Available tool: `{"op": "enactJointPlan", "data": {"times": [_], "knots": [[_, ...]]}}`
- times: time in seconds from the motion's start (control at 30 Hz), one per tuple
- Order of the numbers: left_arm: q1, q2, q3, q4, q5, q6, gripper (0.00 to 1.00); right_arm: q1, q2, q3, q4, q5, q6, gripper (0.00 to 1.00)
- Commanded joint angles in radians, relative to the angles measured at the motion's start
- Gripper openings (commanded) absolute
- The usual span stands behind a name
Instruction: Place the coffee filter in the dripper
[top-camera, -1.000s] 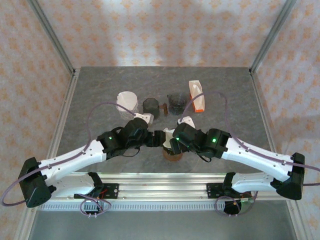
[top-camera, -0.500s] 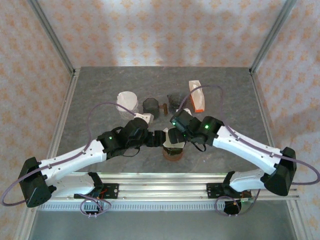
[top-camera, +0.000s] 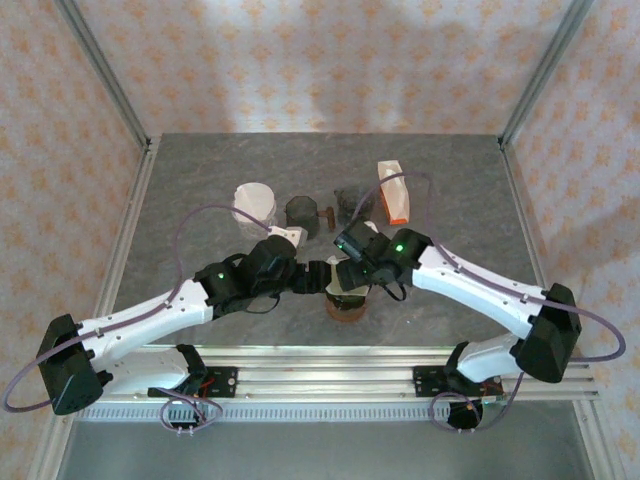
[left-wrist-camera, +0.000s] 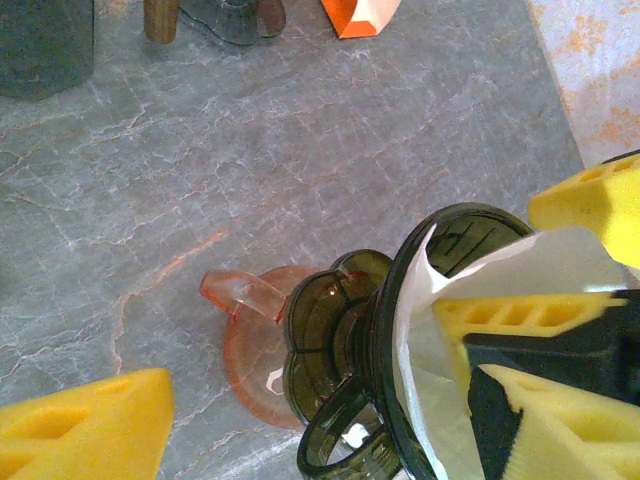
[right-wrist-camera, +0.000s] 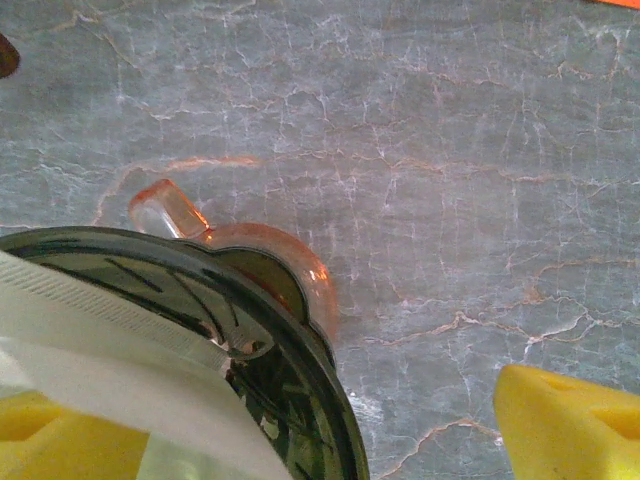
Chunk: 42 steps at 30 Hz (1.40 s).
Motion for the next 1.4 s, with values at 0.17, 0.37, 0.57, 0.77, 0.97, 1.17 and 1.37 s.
{"op": "enactJointPlan", "data": {"times": [0.17,0.37,0.57,0.77,0.97,1.17,1.37], "knots": [[0.015,-0.012,-0.025,0.015,0.008,-0.006,0.78,-0.008,0.031,-0.026,-0.001,0.022,-0.017,0.87],[0.016,-0.020,-0.033,0.034,0.018,-0.010,0.79,-0.008,0.041,-0.059,0.030,0.025,-0.007,0.87],[0.016,-0.023,-0.048,0.076,0.035,-0.018,0.83,-0.009,0.042,-0.088,0.055,0.028,-0.002,0.87],[0.017,-0.014,-0.050,0.094,0.046,-0.020,0.84,-0.005,0.054,-0.102,0.069,0.032,0.002,0.87],[0.016,0.002,-0.049,0.089,0.046,-0.020,0.84,-0.001,0.062,-0.102,0.070,0.044,0.004,0.87],[0.017,0.009,-0.054,0.074,0.037,-0.022,0.76,0.000,0.072,-0.100,0.070,0.055,0.006,0.87],[0.017,0.009,-0.056,0.062,0.033,-0.017,0.72,0.001,0.080,-0.098,0.069,0.070,0.008,0.87]]}}
